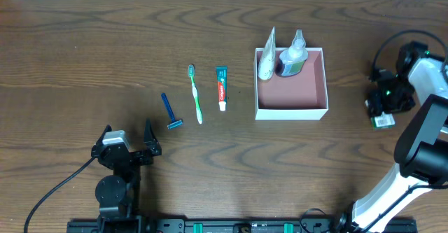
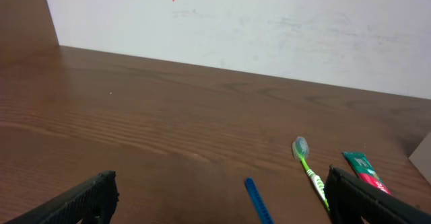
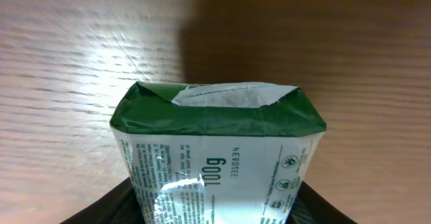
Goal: Pack container
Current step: 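Move the right gripper to the green soap bar box and grasp it, then carry the soap bar box into the box and release it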
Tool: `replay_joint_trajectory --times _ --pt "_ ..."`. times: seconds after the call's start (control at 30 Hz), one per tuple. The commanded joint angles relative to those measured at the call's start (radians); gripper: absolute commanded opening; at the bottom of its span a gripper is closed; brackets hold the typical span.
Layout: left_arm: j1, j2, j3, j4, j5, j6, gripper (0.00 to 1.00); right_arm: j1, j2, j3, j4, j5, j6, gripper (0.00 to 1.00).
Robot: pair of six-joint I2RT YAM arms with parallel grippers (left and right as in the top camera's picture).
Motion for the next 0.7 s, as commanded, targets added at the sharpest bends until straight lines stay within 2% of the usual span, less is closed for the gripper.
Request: replay_joint_trajectory --times 0.0,0.17,0.3,0.4,0.67 --pt "0.005 -0.005 -0.024 -0.032 -0.011 0.014 0.98 0.057 -0.009 0.136 -0.067 -0.060 0.038 0.52" --pt "0.005 -0.005 -0.024 -0.032 -0.011 0.014 0.98 0.157 -0.009 0.308 -0.179 -0.077 0.142 0.51" --pt "0.005 -0.005 -0.024 -0.032 -0.011 0.014 0.98 0.255 -0.009 0.392 -0.196 -0.079 0.190 0.49" --pt "0.005 -0.005 -0.024 -0.032 -0.011 0.014 0.98 0.327 -0.009 0.405 -0.164 -0.079 0.241 0.46" --pt "0.005 -0.005 -0.024 -0.032 -0.011 0.014 0.98 0.441 -0.009 0.405 -0.094 -0.079 0.395 0.46"
